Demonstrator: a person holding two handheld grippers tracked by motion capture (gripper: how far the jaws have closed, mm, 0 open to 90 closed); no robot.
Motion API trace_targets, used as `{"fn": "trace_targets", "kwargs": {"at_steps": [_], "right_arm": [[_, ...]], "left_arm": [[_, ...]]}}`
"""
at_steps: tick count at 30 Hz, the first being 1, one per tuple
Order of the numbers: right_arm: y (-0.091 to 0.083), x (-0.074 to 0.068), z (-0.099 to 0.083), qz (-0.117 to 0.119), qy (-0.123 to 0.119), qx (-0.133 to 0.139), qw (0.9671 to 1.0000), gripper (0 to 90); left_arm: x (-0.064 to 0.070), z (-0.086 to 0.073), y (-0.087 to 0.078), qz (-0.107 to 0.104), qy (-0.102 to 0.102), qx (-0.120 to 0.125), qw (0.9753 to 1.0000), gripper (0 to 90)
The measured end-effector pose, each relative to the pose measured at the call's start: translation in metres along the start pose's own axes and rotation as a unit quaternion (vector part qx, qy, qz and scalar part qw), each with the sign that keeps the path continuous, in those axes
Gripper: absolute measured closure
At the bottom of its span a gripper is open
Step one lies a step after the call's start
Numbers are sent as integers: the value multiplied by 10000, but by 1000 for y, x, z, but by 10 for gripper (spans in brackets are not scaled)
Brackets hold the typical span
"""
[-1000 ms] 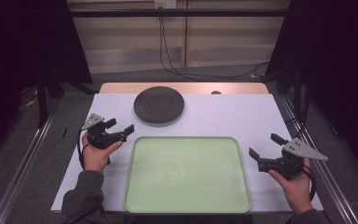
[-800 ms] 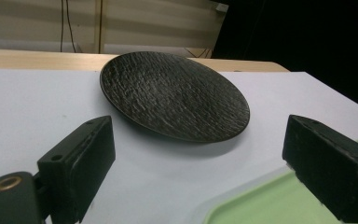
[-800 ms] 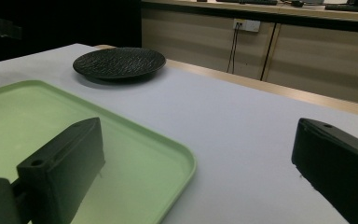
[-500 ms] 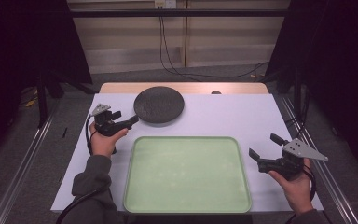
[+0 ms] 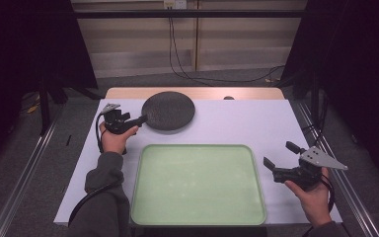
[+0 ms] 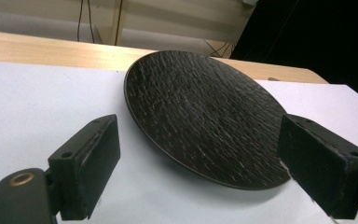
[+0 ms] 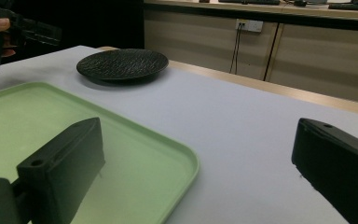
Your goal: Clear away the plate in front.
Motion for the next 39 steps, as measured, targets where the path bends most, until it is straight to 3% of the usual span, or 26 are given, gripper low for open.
{"fn": "trace_targets", "kwargs": {"at_steps": [6, 13, 25, 28, 34, 39], "right_arm": [[0, 0, -1, 9, -21, -36, 10000, 21], [2, -2, -1, 41, -86, -46, 9999, 21], [2, -1, -1, 21, -45, -12, 10000, 26], [2, -1, -1, 40, -119, 13, 9999, 26], [2, -1, 0, 49, -51, 35, 10000, 27], [2, -1, 0, 82, -58, 46, 9999, 33]], "left_arm": [[-8, 2, 9, 63, -58, -33, 10000, 141], [-18, 0, 20, 201, -305, -24, 9993, 150], [-29, 2, 34, 339, -416, -157, 9984, 179], [-31, 3, 37, 354, -507, -114, 9980, 198], [-34, 6, 40, 410, -473, -44, 9980, 253], [-36, 7, 44, 579, -558, -60, 9967, 302]]}}
Point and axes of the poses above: each handheld gripper's, and its own axes: y roughly forward along the jaws, z roughly out of its top, x roughly to its right, the point moved 2 cm from there along y, roughly forward along the jaws, and after that the axes turned 13 degrees about -z, right-handed, at the moved point
